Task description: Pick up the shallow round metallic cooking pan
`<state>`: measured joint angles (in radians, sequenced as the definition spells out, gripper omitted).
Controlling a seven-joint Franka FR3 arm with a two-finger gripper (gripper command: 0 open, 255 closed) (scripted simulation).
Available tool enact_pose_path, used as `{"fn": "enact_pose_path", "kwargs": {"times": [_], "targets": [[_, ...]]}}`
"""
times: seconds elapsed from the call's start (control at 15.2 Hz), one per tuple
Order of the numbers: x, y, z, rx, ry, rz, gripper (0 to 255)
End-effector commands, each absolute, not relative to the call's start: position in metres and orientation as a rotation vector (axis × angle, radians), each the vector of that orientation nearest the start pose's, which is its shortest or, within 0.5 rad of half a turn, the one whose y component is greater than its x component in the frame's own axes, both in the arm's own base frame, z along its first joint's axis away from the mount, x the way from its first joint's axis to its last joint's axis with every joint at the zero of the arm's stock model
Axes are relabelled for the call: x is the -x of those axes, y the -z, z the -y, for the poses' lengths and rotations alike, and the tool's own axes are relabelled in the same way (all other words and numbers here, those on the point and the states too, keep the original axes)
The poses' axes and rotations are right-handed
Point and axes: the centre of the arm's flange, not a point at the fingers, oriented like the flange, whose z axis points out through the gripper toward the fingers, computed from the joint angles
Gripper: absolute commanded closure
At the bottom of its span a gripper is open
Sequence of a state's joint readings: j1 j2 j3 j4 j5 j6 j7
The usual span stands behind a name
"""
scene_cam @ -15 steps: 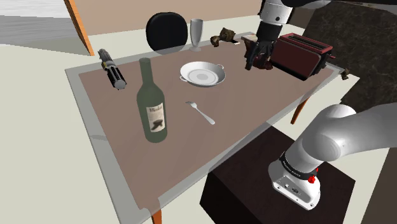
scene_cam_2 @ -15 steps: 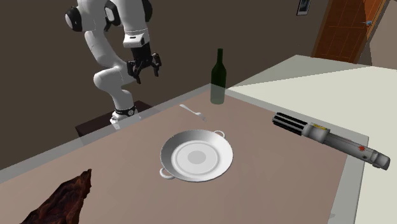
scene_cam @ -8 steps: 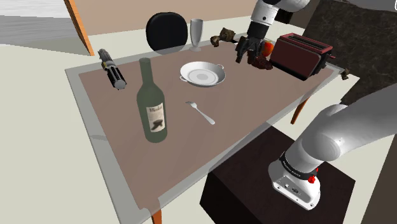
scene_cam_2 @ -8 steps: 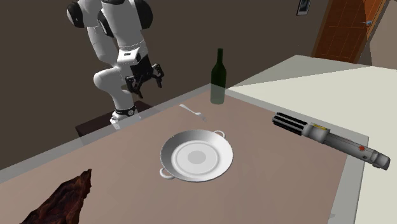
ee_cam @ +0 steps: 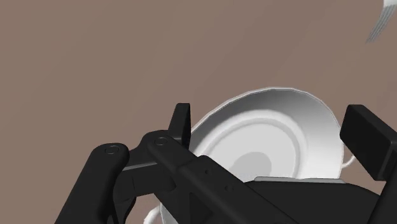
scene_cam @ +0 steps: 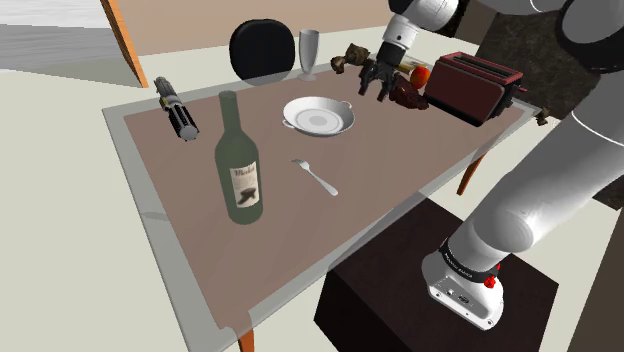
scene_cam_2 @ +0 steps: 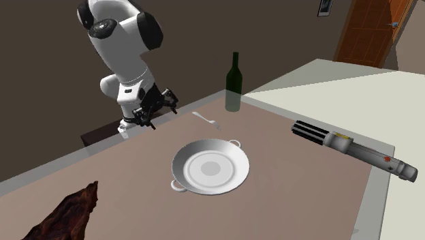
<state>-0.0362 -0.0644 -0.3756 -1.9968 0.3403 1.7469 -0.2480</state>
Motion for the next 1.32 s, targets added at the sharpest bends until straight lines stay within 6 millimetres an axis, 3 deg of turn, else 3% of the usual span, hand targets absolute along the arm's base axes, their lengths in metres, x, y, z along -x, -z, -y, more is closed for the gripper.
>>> {"fn": "enact_pose_path", "kwargs": {"times": [0.0, 0.73, 1.25], "targets": [[-0.506, -0.463, 0.202, 2.681, -0.094, -0.369, 0], [-0.598, -0.375, 0.300, 2.456, -0.117, -0.479, 0], [-0.598, -0.335, 0.300, 2.456, -0.117, -0.479, 0]]}}
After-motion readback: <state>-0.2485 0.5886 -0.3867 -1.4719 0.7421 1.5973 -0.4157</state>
